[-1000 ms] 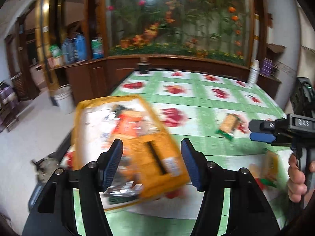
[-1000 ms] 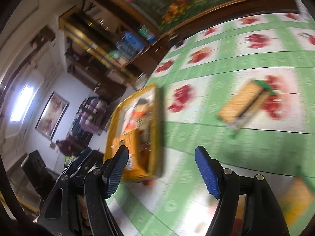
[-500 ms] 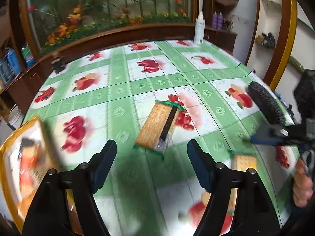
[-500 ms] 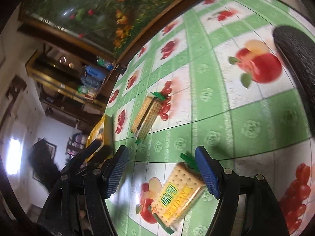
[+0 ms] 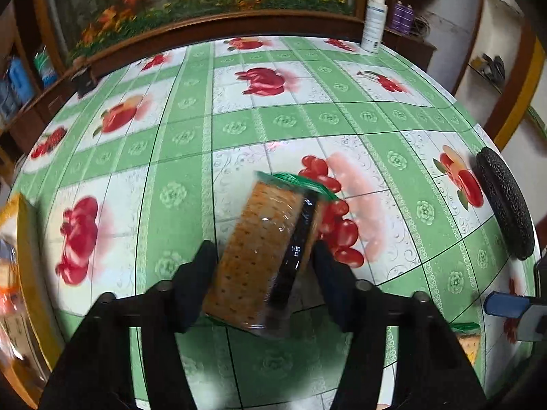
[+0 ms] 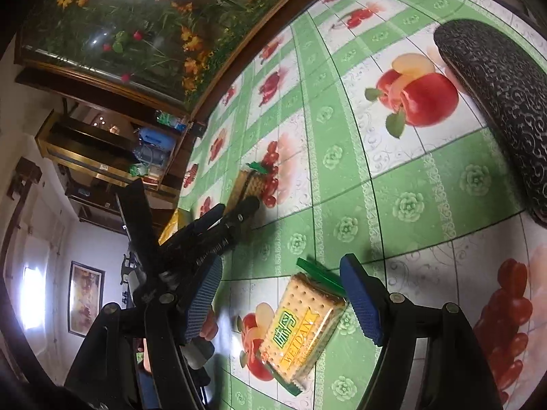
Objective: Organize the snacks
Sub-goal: 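Grasp the clear cracker pack with the left tool while the right tool grasps the yellow WEIDAN crackers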
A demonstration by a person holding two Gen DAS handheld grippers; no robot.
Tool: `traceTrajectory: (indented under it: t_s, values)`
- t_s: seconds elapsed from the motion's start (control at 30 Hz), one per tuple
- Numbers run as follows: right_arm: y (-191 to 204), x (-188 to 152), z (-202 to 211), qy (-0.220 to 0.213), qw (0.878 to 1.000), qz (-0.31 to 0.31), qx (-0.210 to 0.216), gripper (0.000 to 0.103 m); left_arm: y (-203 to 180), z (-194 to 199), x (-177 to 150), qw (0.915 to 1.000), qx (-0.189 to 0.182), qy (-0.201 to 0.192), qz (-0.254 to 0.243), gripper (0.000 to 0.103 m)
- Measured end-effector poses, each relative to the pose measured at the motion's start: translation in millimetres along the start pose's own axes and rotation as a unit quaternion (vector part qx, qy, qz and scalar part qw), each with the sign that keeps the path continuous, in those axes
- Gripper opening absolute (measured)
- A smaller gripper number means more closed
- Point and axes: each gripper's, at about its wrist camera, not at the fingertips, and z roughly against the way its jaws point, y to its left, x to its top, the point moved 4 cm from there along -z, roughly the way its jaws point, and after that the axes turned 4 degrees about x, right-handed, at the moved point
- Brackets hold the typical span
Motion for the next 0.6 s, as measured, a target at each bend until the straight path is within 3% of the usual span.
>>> traceTrajectory:
  t_s: [0.13,0.33,0.6]
  values:
    - [6,-7,0,0.016,0.999,0.027,-0.034,0.075,7,11,-17,0.9997,0.007,0.001,0.022,0.045]
    - [27,-34,-3,0.031,0.991,0.105,-0.076,0.075,21,35,-51,0.9988,0.018,-0.011,0.044,0.045]
    - [27,-63,0,0.050,0.986,0.123,-0.102,0.076,25,34,-54,0.9986,0.021,-0.025,0.041,0.045]
